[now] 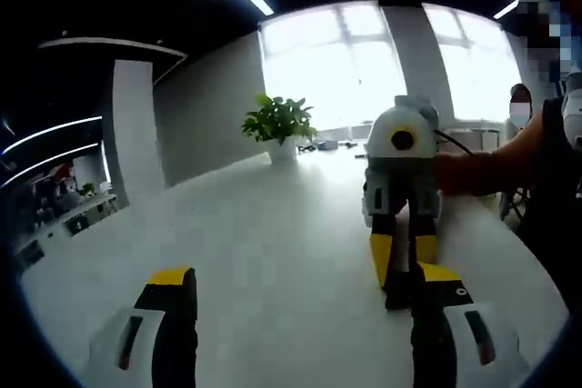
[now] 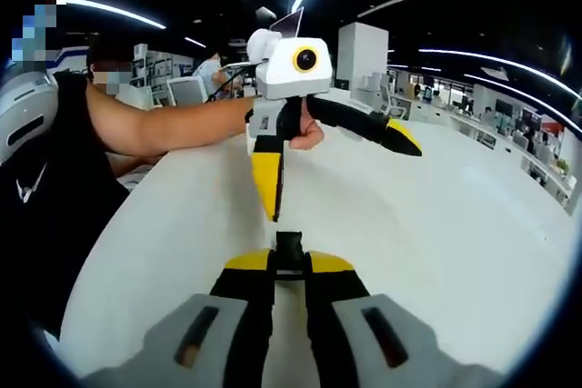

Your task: Snap the two parts of the plastic buckle together until the buckle closes and remains connected.

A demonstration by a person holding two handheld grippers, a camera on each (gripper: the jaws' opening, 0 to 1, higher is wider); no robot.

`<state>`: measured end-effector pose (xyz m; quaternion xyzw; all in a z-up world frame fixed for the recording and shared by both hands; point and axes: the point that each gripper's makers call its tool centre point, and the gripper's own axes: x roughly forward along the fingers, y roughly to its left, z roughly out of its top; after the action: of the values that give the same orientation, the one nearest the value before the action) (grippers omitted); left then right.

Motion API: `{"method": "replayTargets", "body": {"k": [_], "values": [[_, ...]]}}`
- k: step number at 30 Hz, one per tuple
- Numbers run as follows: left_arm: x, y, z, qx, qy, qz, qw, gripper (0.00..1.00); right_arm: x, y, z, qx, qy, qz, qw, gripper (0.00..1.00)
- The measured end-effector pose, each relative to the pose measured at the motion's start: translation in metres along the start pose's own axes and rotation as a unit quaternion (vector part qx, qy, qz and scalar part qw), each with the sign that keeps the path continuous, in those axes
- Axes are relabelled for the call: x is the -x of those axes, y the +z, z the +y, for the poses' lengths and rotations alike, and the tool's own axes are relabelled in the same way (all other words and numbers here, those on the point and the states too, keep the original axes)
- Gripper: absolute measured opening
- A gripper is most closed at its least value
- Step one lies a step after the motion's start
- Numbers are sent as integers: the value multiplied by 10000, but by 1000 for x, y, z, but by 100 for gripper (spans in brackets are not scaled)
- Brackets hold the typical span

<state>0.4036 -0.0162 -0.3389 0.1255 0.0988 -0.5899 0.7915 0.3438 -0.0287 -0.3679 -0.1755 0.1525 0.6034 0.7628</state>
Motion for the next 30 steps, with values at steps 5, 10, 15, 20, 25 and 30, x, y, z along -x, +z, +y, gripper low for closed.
{"method": "replayTargets", "body": {"k": [5, 10, 15, 20, 25, 30], "values": [[2, 5, -1, 63, 109, -67, 9999, 100, 1, -1, -6, -14, -142, 40, 9999, 11], [6, 0, 20, 10, 626, 71, 9980, 100, 3, 0, -10, 29, -268, 7, 9996, 11], [11, 5, 31, 397, 747, -163, 9963, 100, 4, 3, -14, 78, -399, -88, 9991, 11], [14, 7, 40, 460, 897, -251, 9946, 100, 7, 6, -23, 75, -668, -143, 9976, 11], [14, 6, 45, 367, 965, -223, 9944, 100, 12, 8, -34, 39, -964, -171, 9952, 11], [13, 4, 57, 300, 1026, -173, 9941, 100, 16, -1, -48, -55, -1296, 56, 9915, 11]]}}
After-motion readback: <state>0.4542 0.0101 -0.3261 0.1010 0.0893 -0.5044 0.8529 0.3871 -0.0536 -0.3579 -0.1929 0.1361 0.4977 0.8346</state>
